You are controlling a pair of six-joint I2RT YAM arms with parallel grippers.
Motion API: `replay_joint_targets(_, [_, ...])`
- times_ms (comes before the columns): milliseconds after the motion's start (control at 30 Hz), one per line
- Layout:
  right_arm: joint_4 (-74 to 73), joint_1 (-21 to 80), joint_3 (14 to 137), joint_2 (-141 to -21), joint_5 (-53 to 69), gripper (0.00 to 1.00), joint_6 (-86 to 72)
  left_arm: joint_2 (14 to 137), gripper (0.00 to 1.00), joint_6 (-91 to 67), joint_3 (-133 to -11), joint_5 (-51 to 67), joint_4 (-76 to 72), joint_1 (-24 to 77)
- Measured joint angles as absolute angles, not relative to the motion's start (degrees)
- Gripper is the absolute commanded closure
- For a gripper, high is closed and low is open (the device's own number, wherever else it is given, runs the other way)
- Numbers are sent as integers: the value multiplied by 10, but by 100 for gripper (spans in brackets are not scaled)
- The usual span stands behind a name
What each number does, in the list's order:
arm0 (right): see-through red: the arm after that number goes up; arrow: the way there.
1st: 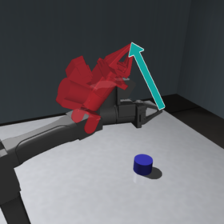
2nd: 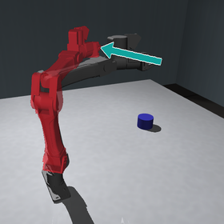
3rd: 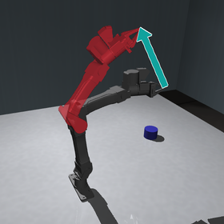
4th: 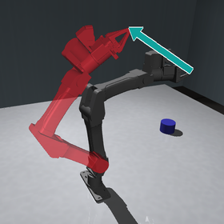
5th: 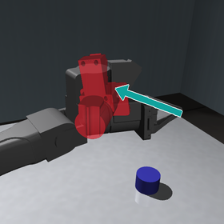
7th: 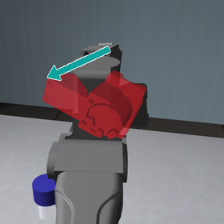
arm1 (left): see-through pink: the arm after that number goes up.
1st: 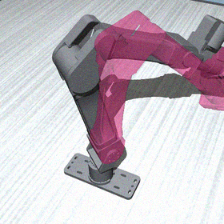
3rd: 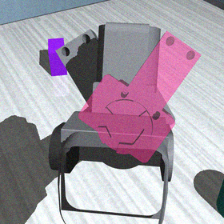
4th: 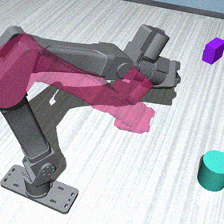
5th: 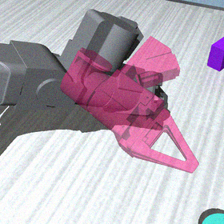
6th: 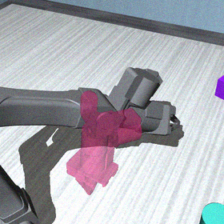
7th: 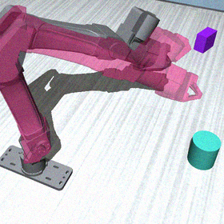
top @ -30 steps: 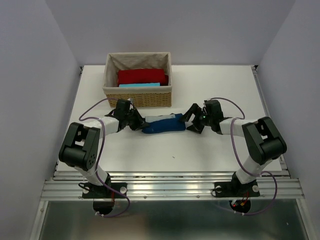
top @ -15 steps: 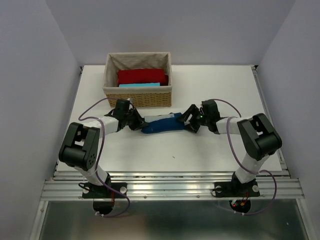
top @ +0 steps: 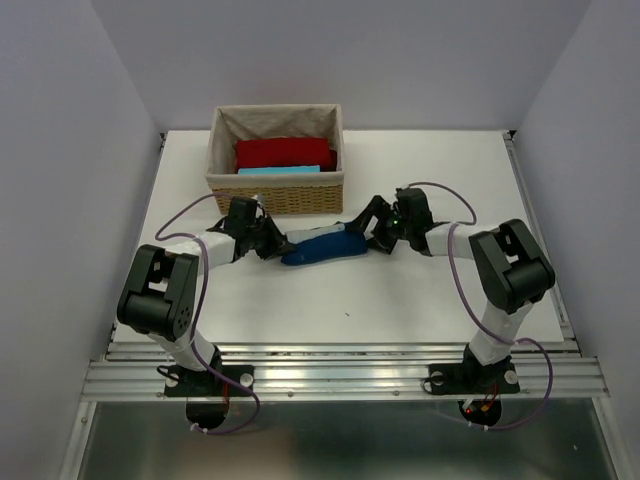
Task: Roll the t-shirts
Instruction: Pick up the T-shirt from the center of the board.
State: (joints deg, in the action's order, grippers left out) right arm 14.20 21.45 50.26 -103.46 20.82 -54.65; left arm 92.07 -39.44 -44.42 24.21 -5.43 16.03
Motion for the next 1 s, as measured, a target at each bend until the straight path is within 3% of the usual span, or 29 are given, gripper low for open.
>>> replay_joint_targets(133, [130, 215, 522, -1045, 206, 18, -518, 921, 100, -394, -445, 244, -53, 159])
replay_joint_targets(233, [129, 215, 534, -1060, 208, 42, -508, 921, 100, -392, -449, 246, -51, 159])
replay_joint_targets(433, [146, 214, 538, -1091, 242, 69, -505, 921, 100, -390, -452, 250, -50, 159])
replay_joint_targets(500, [151, 213, 536, -1093, 253, 86, -507, 922, 100, -389, -452, 250, -50, 159])
replay_joint_targets(600, [156, 213, 534, -1093, 266, 99, -508, 922, 100, -388, -452, 251, -49, 157])
replay_joint_targets(1000, [76, 215, 516, -1011, 261, 99, -484, 912, 100, -383, -488, 257, 3, 158])
